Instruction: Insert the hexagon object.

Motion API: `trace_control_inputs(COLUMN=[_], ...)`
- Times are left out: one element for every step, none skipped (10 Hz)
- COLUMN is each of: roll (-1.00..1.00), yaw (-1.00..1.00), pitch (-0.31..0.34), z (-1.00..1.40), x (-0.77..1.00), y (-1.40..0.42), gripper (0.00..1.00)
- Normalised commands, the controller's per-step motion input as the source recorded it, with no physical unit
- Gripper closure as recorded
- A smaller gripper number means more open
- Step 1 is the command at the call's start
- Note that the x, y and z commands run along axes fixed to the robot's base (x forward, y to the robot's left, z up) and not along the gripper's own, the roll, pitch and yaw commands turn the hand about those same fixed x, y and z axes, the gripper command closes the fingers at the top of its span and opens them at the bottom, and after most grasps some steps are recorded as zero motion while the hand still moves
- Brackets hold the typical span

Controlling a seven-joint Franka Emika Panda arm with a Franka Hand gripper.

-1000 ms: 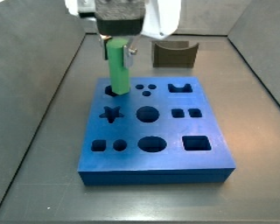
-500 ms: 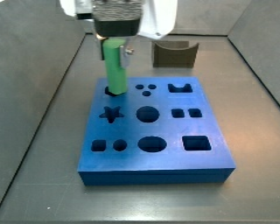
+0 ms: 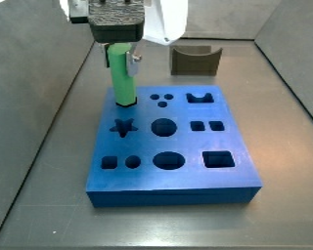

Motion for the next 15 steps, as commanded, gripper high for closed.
trace_control_inputs(roll=[-0.09,-0.08,-0.11,-0.11,-0.11,-0.11,-0.04,0.0,0.0,0.0,0.0,0.0,0.0,0.02,0.11], yaw=[0.0,0.0,0.0,0.01,0.0,0.0,0.0,0.0,0.0,0.0,0.0,-0.02,-0.04,-0.04,0.0], pitch=[-0.104,-0.103,-0.091,-0.051,-0.039,-0.074,-0.076,-0.069,-0.067,-0.046,-0.029,-0.006,0.0,0.0,0.0], z=[-0.45,-0.44,-0.37,-0.31,-0.31,-0.49,-0.6,-0.58,-0.55,-0.47,-0.41,-0.37,-0.37,-0.34,-0.36], x=[0.0,0.0,0.0,0.0,0.05,0.03,0.02,0.0,0.0,0.02,0.03,0.02,0.01,0.03,0.04], y=[0.0,0.0,-0.08,-0.17,-0.19,-0.05,0.0,0.0,0.0,0.0,0.0,0.03,0.07,0.16,0.34], gripper=[1.0,1.0,1.0,1.0,1.0,1.0,1.0,1.0,1.0,1.0,1.0,1.0,1.0,1.0,1.0])
